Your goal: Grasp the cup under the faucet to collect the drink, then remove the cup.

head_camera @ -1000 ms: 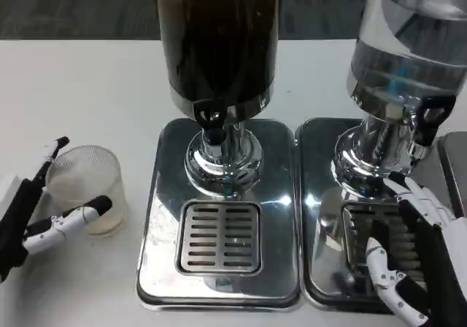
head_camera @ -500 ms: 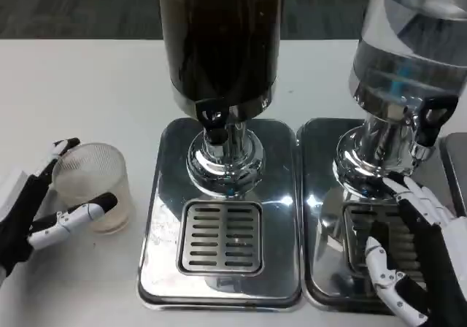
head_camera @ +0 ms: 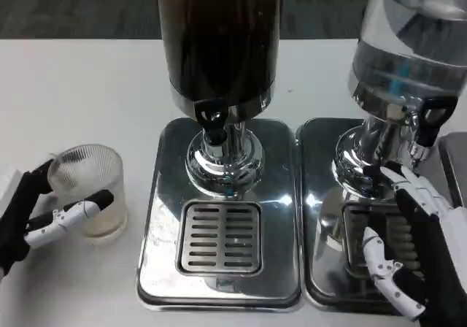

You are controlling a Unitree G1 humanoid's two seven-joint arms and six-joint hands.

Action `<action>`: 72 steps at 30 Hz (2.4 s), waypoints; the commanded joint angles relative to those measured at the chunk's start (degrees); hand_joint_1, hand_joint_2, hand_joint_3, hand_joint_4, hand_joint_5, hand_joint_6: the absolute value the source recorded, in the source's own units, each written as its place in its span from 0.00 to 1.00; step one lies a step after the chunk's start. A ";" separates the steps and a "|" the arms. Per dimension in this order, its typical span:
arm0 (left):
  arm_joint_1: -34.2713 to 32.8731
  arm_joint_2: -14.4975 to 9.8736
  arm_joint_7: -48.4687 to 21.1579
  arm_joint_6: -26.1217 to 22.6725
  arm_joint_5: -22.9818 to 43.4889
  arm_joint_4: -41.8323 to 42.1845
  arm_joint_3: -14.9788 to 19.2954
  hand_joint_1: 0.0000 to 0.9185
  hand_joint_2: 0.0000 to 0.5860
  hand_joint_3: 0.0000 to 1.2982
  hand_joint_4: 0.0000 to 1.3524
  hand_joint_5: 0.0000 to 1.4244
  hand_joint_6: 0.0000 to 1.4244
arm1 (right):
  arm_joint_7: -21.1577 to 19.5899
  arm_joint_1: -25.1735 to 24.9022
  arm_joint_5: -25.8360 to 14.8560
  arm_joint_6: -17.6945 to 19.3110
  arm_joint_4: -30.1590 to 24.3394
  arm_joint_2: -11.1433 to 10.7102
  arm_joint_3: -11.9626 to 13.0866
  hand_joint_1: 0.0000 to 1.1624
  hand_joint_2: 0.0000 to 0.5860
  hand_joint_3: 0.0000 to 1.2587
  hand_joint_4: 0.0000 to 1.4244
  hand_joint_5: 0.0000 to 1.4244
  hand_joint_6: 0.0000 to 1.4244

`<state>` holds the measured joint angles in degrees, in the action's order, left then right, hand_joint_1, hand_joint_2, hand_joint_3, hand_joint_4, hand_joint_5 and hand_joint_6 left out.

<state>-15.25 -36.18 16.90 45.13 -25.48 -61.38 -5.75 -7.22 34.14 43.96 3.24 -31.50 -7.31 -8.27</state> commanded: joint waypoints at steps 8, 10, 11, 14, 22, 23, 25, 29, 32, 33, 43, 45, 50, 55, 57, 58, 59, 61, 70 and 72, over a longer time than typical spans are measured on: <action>1.63 -1.64 2.58 2.54 0.11 1.86 0.50 0.11 0.34 0.21 0.20 0.31 0.30 | 0.43 0.19 -1.02 -0.34 0.03 -0.56 -0.10 0.37 1.00 0.17 0.07 0.05 0.06; 1.77 -1.68 2.92 2.65 0.13 2.01 0.62 0.11 0.34 0.22 0.20 0.32 0.31 | 0.39 0.16 -1.00 -0.32 -0.02 -0.61 -0.03 0.37 1.00 0.16 0.07 0.05 0.06; 1.83 -1.69 3.04 2.69 0.15 2.07 0.66 0.11 0.34 0.22 0.20 0.32 0.31 | 0.42 0.18 -1.00 -0.27 -0.01 -0.67 -0.04 0.37 1.00 0.16 0.07 0.05 0.06; 2.14 -1.70 3.48 3.02 0.19 2.62 0.77 0.11 0.34 0.22 0.20 0.32 0.31 | 0.59 0.26 -1.20 -0.23 -0.03 -0.76 -0.08 0.37 1.00 0.16 0.07 0.05 0.06; 2.88 -1.61 3.45 3.77 0.75 3.82 1.16 0.11 0.34 0.22 0.21 0.33 0.32 | 0.33 0.83 -1.55 0.11 -0.29 -0.78 -0.03 0.37 1.00 0.16 0.07 0.05 0.06; 2.95 -1.61 3.33 3.88 0.88 3.87 1.24 0.11 0.34 0.22 0.21 0.33 0.32 | 0.34 0.83 -1.51 0.09 -0.29 -0.78 -0.08 0.37 1.00 0.16 0.07 0.05 0.06; 3.10 -1.57 3.34 4.02 1.06 4.01 1.46 0.12 0.34 0.22 0.21 0.33 0.33 | 0.21 0.89 -1.53 0.27 -0.42 -0.84 -0.06 0.37 1.00 0.16 0.07 0.05 0.06; 3.25 -1.48 3.61 4.29 1.18 4.34 1.81 0.13 0.35 0.23 0.21 0.34 0.35 | 0.24 0.53 -1.97 0.17 -0.17 -0.79 0.03 0.37 1.00 0.16 0.07 0.05 0.06; 3.50 -1.22 3.57 4.79 1.51 5.15 2.18 0.13 0.35 0.23 0.22 0.35 0.37 | 0.26 0.25 -1.89 0.18 -0.03 -0.81 -0.16 0.37 1.00 0.16 0.06 0.05 0.06; 3.62 -1.12 3.47 5.04 1.67 5.55 2.33 0.13 0.35 0.23 0.22 0.35 0.37 | 0.12 0.23 -1.74 0.26 -0.04 -0.81 -0.22 0.37 1.00 0.16 0.06 0.05 0.06; 4.27 -0.54 2.23 6.12 2.44 7.90 3.29 0.13 0.35 0.24 0.24 0.37 0.39 | -0.09 0.40 -1.57 0.04 -0.04 -0.48 -0.40 0.37 1.00 0.15 0.06 0.05 0.05; 4.24 -0.46 2.05 6.25 2.68 8.12 3.29 0.13 0.35 0.24 0.24 0.37 0.40 | -0.13 0.39 -1.61 0.09 -0.02 -0.50 -0.38 0.37 1.00 0.15 0.06 0.05 0.05; 4.14 0.03 1.79 6.58 2.88 8.94 3.07 0.13 0.35 0.24 0.24 0.38 0.40 | -0.15 0.14 -1.72 -0.01 0.00 -0.45 -0.23 0.37 1.00 0.15 0.06 0.05 0.04; 4.06 0.67 0.96 6.85 3.10 9.66 2.76 0.13 0.35 0.25 0.26 0.39 0.42 | -0.22 0.18 -1.81 0.04 0.00 -0.39 -0.21 0.37 1.00 0.15 0.06 0.05 0.04; 3.94 0.95 0.64 6.96 3.09 9.88 2.74 0.13 0.35 0.25 0.26 0.39 0.42 | -0.29 0.13 -1.62 -0.02 0.01 -0.36 -0.22 0.37 1.00 0.15 0.06 0.05 0.04; 3.86 1.06 0.47 7.00 3.12 9.92 2.73 0.13 0.35 0.25 0.26 0.39 0.42 | -0.34 0.07 -1.66 0.04 0.08 -0.33 -0.26 0.37 1.00 0.15 0.06 0.05 0.04; 3.77 1.18 0.26 7.05 3.13 9.98 2.68 0.13 0.35 0.25 0.26 0.39 0.42 | -0.41 0.04 -1.68 0.14 0.11 -0.34 -0.27 0.37 1.00 0.15 0.06 0.05 0.04; 3.55 1.46 -0.17 7.21 3.14 10.02 2.61 0.13 0.35 0.25 0.26 0.39 0.42 | -0.47 -0.03 -1.64 0.17 0.15 -0.30 -0.32 0.37 1.00 0.15 0.06 0.05 0.04; 2.35 3.34 -2.05 8.03 2.82 10.49 1.93 0.13 0.35 0.26 0.26 0.39 0.42 | -0.56 -0.51 -1.56 0.06 0.39 -0.11 -0.53 0.37 1.00 0.15 0.06 0.05 0.04; 2.19 3.80 -2.46 8.17 2.73 10.67 1.74 0.13 0.35 0.26 0.26 0.39 0.42 | -0.66 -0.33 -1.45 0.08 0.29 -0.08 -0.54 0.37 1.00 0.15 0.06 0.05 0.04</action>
<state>-11.61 -32.76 14.87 51.43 -23.14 -52.14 -3.71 -7.13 33.87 42.37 3.24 -31.44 -7.41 -8.79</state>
